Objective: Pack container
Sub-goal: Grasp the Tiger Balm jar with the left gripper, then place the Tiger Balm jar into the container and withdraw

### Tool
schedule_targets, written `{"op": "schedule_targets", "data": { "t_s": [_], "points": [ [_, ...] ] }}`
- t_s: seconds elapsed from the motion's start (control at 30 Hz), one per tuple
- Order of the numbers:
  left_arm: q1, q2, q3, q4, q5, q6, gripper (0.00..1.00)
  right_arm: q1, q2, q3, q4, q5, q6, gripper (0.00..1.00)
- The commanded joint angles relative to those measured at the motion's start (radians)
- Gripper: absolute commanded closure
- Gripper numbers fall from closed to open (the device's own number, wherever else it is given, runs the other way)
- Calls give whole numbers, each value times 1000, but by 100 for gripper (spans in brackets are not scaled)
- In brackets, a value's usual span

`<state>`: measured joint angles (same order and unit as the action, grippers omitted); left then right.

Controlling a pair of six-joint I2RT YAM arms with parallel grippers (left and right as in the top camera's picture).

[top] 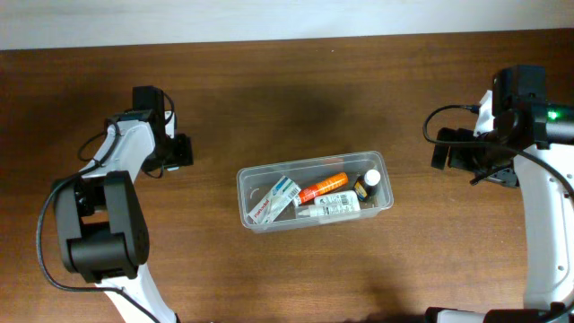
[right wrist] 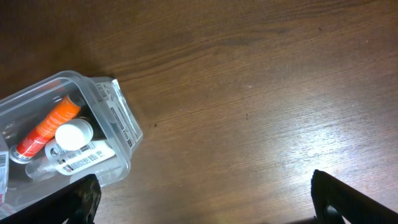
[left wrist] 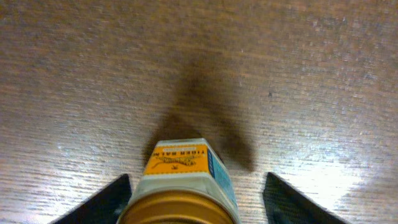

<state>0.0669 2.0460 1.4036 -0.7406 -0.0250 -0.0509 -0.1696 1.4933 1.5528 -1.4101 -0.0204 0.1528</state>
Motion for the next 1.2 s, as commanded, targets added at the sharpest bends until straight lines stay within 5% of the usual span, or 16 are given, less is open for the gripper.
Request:
{"op": "schedule_targets", "data": {
  "t_s": [0.0,0.13,0.7,1.17],
  "points": [
    [3,3,-3,-15,11,-5,44,-8,-1,-5,1,-2,-7,1],
    [3,3,-3,-31,10,-5,56,-8,-1,-5,1,-2,-7,0],
    [-35,-205,-3,-92,16,-5,62,-8,-1,-5,3,-2,-7,0],
    [-533,-436,-10,-290,106,22,64,-8,-1,-5,4,-2,-7,0]
  ]
}}
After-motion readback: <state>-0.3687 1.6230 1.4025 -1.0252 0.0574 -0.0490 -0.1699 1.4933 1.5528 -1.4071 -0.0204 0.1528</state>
